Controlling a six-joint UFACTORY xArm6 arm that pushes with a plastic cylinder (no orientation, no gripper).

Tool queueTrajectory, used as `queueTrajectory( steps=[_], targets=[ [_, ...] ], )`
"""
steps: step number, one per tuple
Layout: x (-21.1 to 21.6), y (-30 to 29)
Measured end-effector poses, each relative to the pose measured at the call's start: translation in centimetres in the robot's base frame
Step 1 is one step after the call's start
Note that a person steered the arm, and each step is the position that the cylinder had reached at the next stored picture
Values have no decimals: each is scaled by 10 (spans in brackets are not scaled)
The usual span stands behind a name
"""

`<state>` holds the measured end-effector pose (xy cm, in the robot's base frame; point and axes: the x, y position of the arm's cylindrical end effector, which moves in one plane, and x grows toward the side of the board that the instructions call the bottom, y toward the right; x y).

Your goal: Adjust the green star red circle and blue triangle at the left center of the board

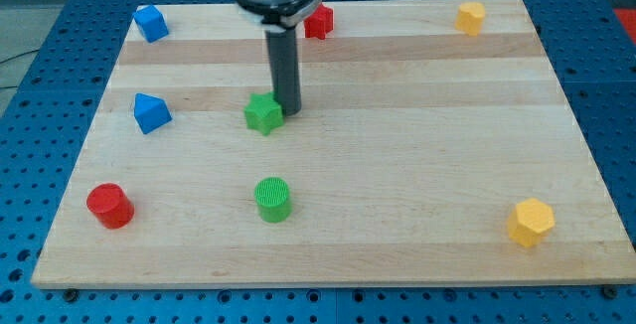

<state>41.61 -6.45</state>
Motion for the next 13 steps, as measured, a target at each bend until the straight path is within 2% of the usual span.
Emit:
queueTrajectory(
  steps=[1,3,5,6,7,8,9,12,13],
  targets=[
    [22,-31],
    [27,-78],
    [52,-70],
    [122,-47],
    [201,-84],
    [202,-115],
    [182,-155],
    [67,-220],
    [30,-220]
  ],
)
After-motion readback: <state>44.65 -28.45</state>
